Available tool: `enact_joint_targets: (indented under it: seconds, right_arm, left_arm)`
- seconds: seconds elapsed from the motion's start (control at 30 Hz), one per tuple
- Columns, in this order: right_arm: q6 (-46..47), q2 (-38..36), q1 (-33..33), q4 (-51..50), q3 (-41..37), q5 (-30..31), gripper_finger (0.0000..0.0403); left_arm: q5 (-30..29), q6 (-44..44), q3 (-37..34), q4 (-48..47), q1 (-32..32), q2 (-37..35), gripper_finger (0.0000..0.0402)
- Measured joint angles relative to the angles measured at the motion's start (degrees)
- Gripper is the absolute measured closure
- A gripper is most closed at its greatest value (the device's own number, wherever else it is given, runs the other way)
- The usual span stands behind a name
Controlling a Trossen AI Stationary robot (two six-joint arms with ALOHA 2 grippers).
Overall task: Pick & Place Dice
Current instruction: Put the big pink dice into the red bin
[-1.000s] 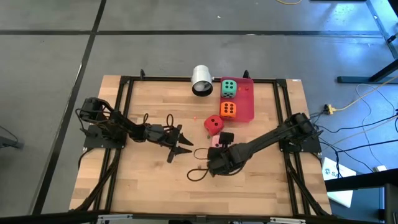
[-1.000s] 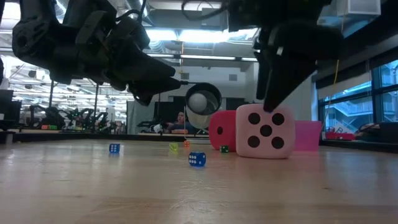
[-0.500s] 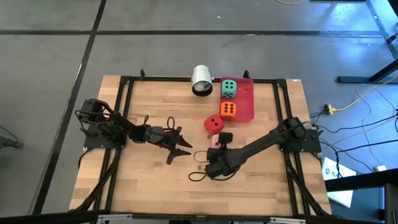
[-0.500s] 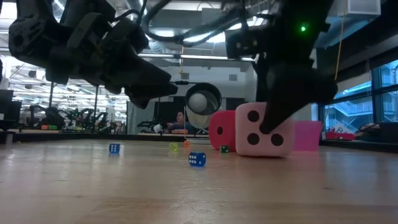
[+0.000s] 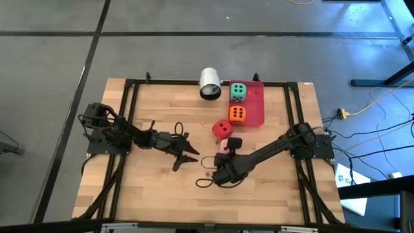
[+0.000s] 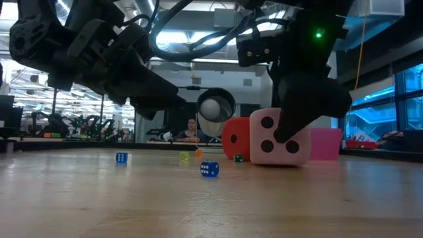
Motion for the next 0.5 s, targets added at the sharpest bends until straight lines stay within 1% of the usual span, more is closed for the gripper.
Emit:
enact_joint_targets:
  seconds: [0.2, 0.5]
  right_arm:
    - [1.49, -0.07, -0.7, 0.02, 0.03, -1.25, 0.0088]
    - [1.71, -0.16, -1.0, 0.02, 0.03, -2.17, 0.0146]
  left_arm:
    - [2.23, 0.04, 0.0, 0.0, 0.0, 0.0, 0.0245]
    - [2.54, -0.12, 0.0, 0.2, -0.64, 0.0, 0.0245]
